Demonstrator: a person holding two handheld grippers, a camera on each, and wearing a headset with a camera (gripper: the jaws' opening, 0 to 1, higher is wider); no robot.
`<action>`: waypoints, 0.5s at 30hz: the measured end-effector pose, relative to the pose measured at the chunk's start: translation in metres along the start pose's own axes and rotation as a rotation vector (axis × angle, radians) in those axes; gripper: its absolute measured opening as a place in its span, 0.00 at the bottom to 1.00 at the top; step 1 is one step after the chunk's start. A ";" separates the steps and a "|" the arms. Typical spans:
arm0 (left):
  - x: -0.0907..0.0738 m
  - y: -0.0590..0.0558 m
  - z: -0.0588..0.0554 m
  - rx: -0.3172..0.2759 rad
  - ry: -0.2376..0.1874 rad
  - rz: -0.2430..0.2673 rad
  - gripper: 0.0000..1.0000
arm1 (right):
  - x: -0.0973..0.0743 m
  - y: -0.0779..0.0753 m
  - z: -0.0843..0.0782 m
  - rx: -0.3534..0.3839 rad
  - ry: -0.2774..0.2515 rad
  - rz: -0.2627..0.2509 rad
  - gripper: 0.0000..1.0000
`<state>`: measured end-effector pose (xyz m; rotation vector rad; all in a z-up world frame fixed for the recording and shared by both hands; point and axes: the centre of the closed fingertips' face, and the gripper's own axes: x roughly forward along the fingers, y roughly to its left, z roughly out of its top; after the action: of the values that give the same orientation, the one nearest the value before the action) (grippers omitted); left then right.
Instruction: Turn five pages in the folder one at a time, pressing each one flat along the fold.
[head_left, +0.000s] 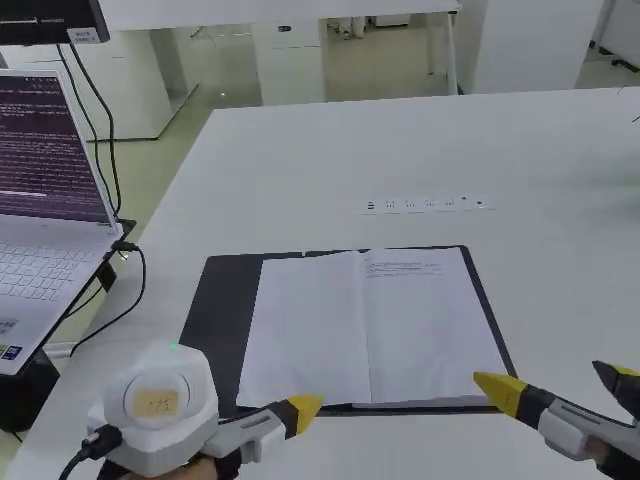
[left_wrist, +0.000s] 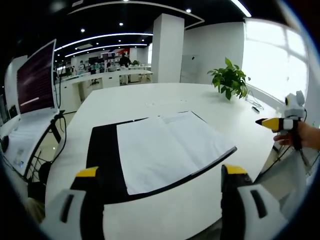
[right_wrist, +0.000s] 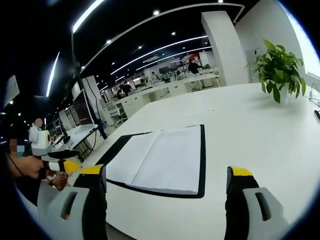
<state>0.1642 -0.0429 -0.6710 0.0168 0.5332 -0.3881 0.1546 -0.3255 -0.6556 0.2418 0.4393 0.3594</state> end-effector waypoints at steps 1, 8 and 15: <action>0.003 -0.002 0.001 0.001 0.000 -0.005 0.99 | -0.001 -0.001 0.000 0.005 -0.004 -0.003 1.00; 0.022 -0.022 0.004 0.009 0.010 -0.047 0.99 | -0.008 -0.010 0.000 0.005 -0.003 -0.011 1.00; 0.042 -0.046 0.005 0.031 0.027 -0.094 0.97 | -0.016 -0.020 0.000 0.024 -0.012 -0.037 1.00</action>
<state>0.1829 -0.1009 -0.6839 0.0267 0.5565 -0.4881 0.1467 -0.3496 -0.6554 0.2590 0.4359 0.3165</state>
